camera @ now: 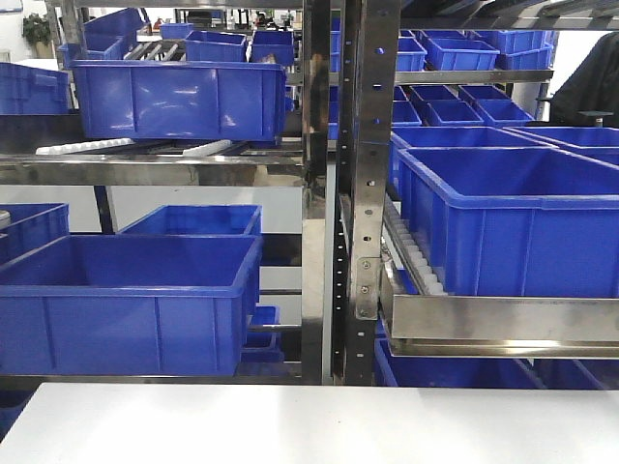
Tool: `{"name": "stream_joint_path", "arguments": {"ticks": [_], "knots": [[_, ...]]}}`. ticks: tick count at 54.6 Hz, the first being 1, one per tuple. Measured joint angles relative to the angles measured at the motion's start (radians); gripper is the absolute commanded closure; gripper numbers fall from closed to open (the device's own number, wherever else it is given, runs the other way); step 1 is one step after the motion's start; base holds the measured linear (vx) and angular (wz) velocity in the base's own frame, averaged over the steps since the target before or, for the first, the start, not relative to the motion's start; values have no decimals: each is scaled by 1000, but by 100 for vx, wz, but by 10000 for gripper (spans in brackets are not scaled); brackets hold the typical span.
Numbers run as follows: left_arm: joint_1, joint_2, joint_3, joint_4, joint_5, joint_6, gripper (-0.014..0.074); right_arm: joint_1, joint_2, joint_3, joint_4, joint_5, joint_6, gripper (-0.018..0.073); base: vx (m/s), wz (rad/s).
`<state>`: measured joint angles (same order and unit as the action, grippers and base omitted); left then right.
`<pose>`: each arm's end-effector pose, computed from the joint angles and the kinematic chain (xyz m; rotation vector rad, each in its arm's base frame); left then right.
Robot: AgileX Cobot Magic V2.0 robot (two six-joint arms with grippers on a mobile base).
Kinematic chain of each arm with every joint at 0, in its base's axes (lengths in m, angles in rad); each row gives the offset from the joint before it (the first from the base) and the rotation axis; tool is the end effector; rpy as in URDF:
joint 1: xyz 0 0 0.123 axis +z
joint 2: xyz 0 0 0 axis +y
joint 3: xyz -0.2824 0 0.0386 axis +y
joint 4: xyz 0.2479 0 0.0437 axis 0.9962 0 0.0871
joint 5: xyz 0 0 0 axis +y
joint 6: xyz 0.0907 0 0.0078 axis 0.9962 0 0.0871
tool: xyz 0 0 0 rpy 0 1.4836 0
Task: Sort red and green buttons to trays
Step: 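Lower the open left gripper over the green push-button on the table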
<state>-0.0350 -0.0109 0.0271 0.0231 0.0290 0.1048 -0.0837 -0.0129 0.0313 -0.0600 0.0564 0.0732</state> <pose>0.0567 -0.0019 0.2019 0.1239 1.5242 0.0746 0.0566 -0.0051 0.1981 0.0782 1.5566 -0.0582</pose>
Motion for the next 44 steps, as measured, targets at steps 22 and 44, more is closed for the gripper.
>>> {"name": "stream_joint_path", "arguments": {"ticks": [22,44], "knots": [[0,0,0,0,0,0,603,0,0,0,0,1,0,568,0,0],[0,0,0,0,-18,0,603,0,0,0,0,1,0,568,0,0]]}}
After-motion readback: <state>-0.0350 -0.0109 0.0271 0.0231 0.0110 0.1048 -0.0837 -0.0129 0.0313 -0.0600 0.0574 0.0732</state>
